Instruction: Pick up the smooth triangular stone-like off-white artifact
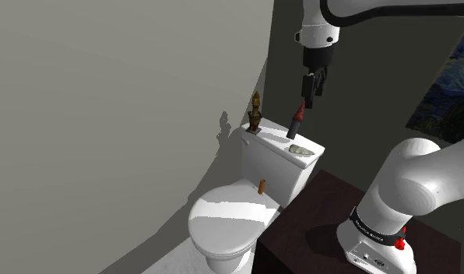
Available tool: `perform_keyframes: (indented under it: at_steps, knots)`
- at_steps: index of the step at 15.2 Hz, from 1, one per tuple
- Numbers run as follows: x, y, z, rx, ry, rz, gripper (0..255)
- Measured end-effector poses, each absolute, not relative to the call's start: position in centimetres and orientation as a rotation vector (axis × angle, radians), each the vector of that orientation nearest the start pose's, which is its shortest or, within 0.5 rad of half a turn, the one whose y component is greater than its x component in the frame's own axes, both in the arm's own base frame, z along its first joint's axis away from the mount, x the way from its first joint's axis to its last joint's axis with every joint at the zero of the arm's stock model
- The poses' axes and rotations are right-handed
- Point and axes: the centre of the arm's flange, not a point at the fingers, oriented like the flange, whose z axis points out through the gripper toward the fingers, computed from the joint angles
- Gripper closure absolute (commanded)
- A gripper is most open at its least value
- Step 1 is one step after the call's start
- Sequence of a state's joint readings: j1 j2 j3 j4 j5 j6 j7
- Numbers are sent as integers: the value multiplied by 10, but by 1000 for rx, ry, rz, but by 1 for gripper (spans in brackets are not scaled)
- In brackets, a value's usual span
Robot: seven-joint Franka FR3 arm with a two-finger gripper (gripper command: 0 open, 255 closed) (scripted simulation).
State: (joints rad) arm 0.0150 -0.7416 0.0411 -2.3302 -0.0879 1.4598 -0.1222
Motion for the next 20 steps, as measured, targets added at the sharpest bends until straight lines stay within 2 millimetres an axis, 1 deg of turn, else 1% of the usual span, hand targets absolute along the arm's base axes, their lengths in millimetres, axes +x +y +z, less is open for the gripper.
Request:
perform_keyframes:
  at_steps: [1, 2, 4, 7, 8, 15, 17, 20]
  knots:
    - [306, 11, 580, -3234, -262, 217, 0]
    - [306, 6, 577, -3232, -269, 212, 0]
    - [304, -10, 560, -3224, -294, 194, 0]
    - [299, -43, 538, -3209, -340, 160, 0]
    - [297, -52, 527, -3203, -356, 149, 0]
    - [297, -125, 464, -3162, -466, 69, 0]
    - [299, -140, 445, -3148, -498, 47, 0]
    - [301, -170, 417, -3127, -544, 13, 0]
